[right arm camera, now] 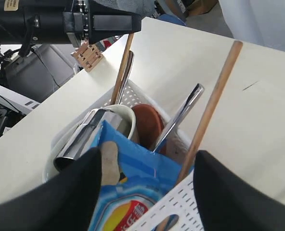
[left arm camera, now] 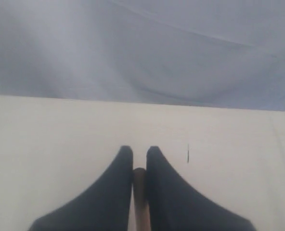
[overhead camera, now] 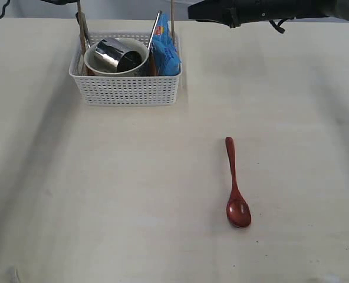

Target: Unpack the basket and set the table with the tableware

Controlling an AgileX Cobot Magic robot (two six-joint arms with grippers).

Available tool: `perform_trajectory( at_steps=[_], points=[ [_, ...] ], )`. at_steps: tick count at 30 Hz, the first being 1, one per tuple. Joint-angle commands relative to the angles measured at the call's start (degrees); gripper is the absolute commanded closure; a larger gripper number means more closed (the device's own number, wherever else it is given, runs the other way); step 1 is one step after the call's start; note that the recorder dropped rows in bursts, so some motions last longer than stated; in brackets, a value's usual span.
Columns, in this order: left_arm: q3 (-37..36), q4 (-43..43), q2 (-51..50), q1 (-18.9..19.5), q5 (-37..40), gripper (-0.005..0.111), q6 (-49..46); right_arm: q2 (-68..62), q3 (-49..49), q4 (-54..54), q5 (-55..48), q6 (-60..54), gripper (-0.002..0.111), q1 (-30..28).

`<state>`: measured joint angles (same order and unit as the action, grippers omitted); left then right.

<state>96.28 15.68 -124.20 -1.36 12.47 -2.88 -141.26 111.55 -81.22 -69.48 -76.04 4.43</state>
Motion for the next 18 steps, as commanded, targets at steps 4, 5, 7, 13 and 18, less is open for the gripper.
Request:
perform_trajectory(
  at_steps=[4, 5, 7, 13, 18],
  points=[
    [0.20, -0.16, 3.86, 0.11, 0.14, 0.107, 0.04, 0.68, 0.36, -1.27, -0.48, -0.17, 0.054, -0.32],
    [0.20, -0.16, 4.42, 0.11, 0.37, 0.107, 0.04, 0.68, 0.36, -1.37, -0.48, -0.17, 0.054, -0.32],
    [0.20, -0.16, 5.89, 0.11, 0.92, 0.107, 0.04, 0.68, 0.36, -1.42, -0.48, -0.17, 0.054, -0.32],
    [0.20, -0.16, 10.09, 0.11, 2.77, 0.107, 0.04, 0.68, 0.36, -1.42, -0.48, -0.17, 0.054, -0.32],
    [0.20, 0.01, 13.52, 0.11, 3.96, 0.107, 0.04, 0.68, 0.36, -1.56, -0.48, -1.14, 0.054, -0.32]
  ],
)
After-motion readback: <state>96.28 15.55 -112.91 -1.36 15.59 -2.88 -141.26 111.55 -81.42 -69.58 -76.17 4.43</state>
